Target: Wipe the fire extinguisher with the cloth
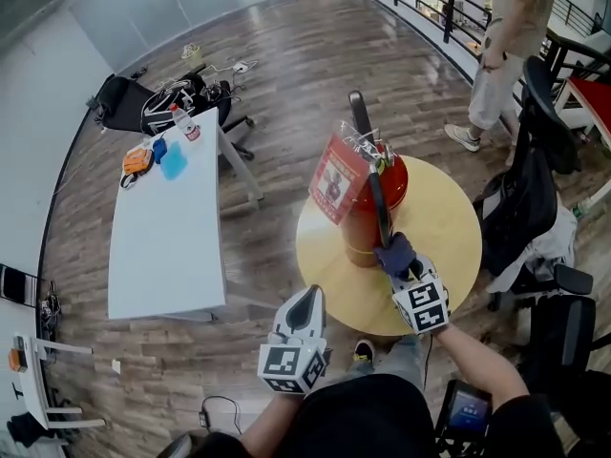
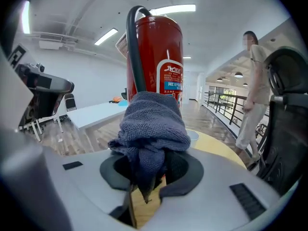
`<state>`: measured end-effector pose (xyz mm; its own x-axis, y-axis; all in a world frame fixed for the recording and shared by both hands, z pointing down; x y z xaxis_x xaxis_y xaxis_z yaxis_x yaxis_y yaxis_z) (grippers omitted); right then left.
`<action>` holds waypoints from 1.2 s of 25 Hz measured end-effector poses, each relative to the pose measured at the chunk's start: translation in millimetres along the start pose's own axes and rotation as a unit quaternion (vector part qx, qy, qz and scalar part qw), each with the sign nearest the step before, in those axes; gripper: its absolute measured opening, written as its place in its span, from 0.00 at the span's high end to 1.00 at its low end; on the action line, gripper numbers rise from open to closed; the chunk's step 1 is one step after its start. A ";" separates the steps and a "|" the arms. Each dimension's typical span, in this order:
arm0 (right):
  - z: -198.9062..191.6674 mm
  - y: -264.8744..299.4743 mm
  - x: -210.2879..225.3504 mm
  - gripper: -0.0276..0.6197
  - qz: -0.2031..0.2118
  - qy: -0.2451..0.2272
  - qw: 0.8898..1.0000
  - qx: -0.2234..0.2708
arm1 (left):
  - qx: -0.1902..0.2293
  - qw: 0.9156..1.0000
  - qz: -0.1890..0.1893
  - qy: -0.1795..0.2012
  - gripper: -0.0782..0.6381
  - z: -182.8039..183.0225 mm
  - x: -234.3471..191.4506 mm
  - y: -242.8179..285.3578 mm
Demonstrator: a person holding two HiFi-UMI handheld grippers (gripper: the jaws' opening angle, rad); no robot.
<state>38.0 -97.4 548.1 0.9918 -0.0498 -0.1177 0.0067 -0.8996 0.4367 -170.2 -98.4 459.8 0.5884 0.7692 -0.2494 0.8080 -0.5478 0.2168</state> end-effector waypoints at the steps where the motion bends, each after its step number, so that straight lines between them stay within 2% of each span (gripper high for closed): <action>1: -6.4 0.7 0.4 0.78 -0.002 0.005 1.000 -0.005 | 0.000 1.000 0.003 0.001 0.86 0.3 -1.0 -0.8; 3: -27.2 6.0 0.1 0.79 -0.002 0.017 0.999 -0.035 | 0.000 1.000 0.009 0.003 0.86 1.0 -3.7 -2.5; 6: -75.1 27.0 -3.3 0.79 0.017 0.046 0.991 -0.124 | -0.003 1.000 0.013 0.005 0.86 0.5 -6.1 -3.3; 11: -121.8 62.7 -9.3 0.79 0.042 0.025 0.972 -0.231 | -0.009 1.000 0.018 0.011 0.86 1.3 -8.5 -5.7; 12: -126.0 68.1 -9.0 0.79 0.047 0.018 0.968 -0.245 | -0.009 1.000 0.019 0.012 0.86 1.9 -9.0 -6.4; 15: -124.2 73.1 -11.2 0.79 0.059 -0.006 0.966 -0.250 | -0.009 1.000 0.022 0.013 0.86 3.1 -12.1 -7.4; 18: -100.5 56.7 -12.7 0.80 0.066 0.011 0.972 -0.224 | -0.009 1.000 0.020 0.014 0.86 3.1 -12.3 -5.6; 24: -2.1 -11.0 -8.1 0.81 0.073 0.020 0.993 -0.090 | 0.002 1.000 0.002 0.011 0.86 6.9 -3.5 5.5; 26: 42.2 -36.9 -9.4 0.81 0.070 -0.002 0.997 -0.022 | 0.009 1.000 -0.007 0.010 0.86 8.9 1.7 9.4; 28: 94.9 -57.9 -7.7 0.81 0.053 -0.047 0.997 0.039 | 0.016 1.000 -0.017 0.010 0.86 12.4 7.3 13.1; 30: 132.0 -72.2 -4.5 0.81 0.047 -0.082 0.993 0.066 | 0.022 0.999 -0.024 0.011 0.86 15.9 12.7 14.1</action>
<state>16.2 -89.5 399.3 0.9529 -0.1974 -0.2304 -0.1132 -0.9359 0.3336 -150.8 -101.6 444.7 0.5484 0.8015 -0.2386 0.8362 -0.5234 0.1637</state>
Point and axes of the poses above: the fingertips, and each gripper's own axes: y forward along the fingers, x to its right, z out of its top, the point moved 4 cm from there along -y, backward along the fingers, and after that the axes turned 8 degrees about -z, right-handed, at the moved point
